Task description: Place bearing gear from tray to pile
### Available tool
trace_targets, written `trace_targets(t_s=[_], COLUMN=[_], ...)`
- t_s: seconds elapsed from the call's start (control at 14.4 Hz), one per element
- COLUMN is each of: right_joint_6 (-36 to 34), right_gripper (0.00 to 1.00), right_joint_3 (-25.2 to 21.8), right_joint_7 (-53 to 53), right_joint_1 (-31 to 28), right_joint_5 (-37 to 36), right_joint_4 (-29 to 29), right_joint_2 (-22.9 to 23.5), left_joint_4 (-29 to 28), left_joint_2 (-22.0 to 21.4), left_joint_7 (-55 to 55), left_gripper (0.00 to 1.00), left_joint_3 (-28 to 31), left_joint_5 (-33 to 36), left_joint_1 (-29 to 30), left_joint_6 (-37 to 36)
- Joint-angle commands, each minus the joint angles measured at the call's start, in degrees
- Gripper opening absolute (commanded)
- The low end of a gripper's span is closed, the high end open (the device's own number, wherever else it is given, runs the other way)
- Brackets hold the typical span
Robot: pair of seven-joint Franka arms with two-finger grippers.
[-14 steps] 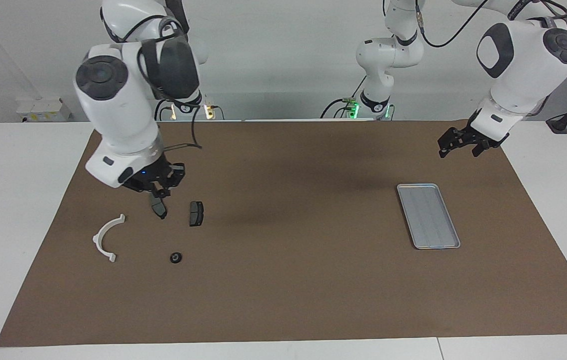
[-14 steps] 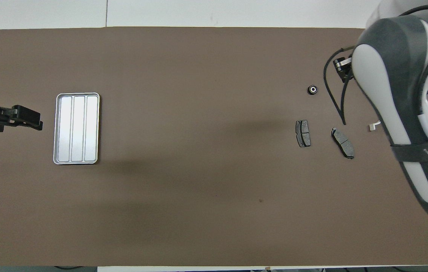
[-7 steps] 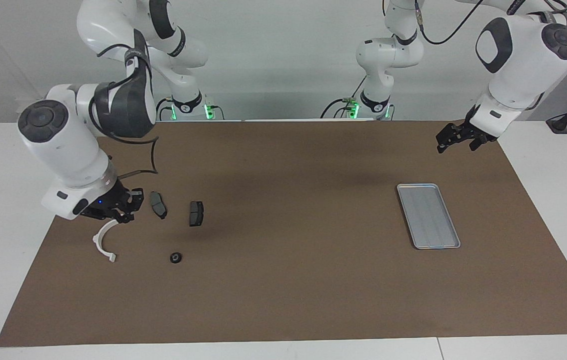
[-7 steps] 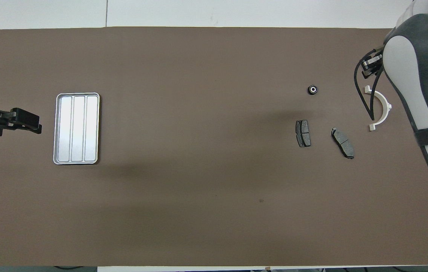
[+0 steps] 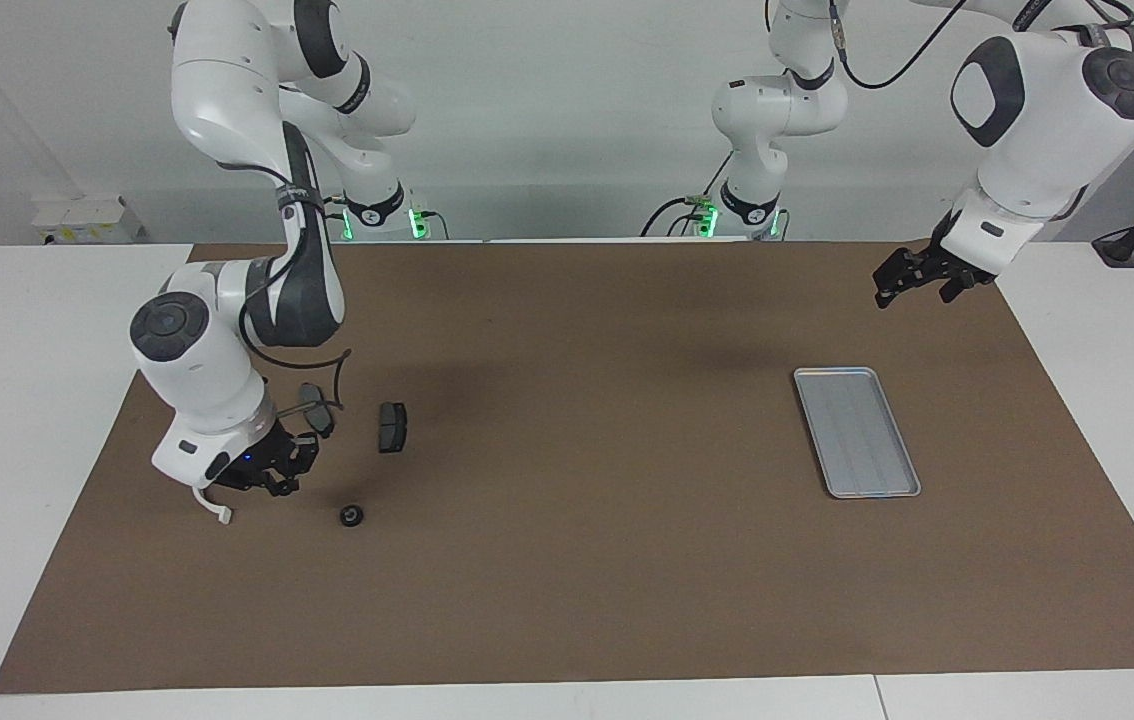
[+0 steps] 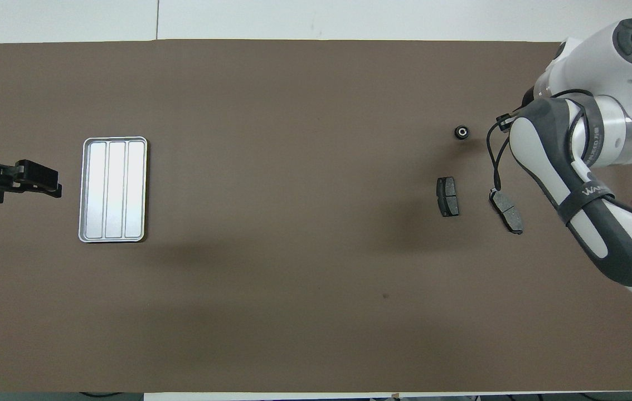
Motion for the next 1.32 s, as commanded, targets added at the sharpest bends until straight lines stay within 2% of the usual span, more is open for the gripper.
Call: trace_targets(t_s=[0.0, 0.49, 1.04, 1.11, 1.18, 1.25], right_joint_6=[4.19, 9.29, 9.3, 9.38, 9.38, 9.38], right_gripper=[0.0, 0.0, 0.0, 0.24, 0.85, 1.0], right_joint_3=[0.75, 0.75, 0.75, 0.75, 0.83, 0.83], right_joint_7=[-0.02, -0.73, 0.06, 0.15, 0.15, 0.33], right_joint_1=[-2.24, -3.39, -3.3, -3.3, -3.3, -3.3], right_joint_5=[0.57, 0.48, 0.57, 0.57, 0.57, 0.57], right_joint_4=[-2.63, -2.72, -3.07, -3.24, -3.25, -3.07], right_joint_2=[1.14, 4.57, 4.58, 4.49, 4.49, 4.4], left_joint_4=[-2.12, -1.95, -1.69, -1.69, -1.69, -1.69], left_joint_2=[-1.73, -1.29, -1.82, -1.91, -1.91, -1.91], left_joint_7=[-0.44, -0.44, -1.05, -1.05, -1.05, -1.05], left_gripper=[1.0, 1.0, 1.0, 1.0, 1.0, 1.0], left_joint_3=[-1.97, -1.88, -1.79, -1.79, -1.79, -1.79], left_joint_5=[0.38, 0.38, 0.38, 0.38, 0.38, 0.38], left_joint_1=[2.05, 1.61, 1.26, 1.26, 1.26, 1.26], left_joint_6=[1.58, 2.2, 1.94, 2.02, 2.02, 2.02])
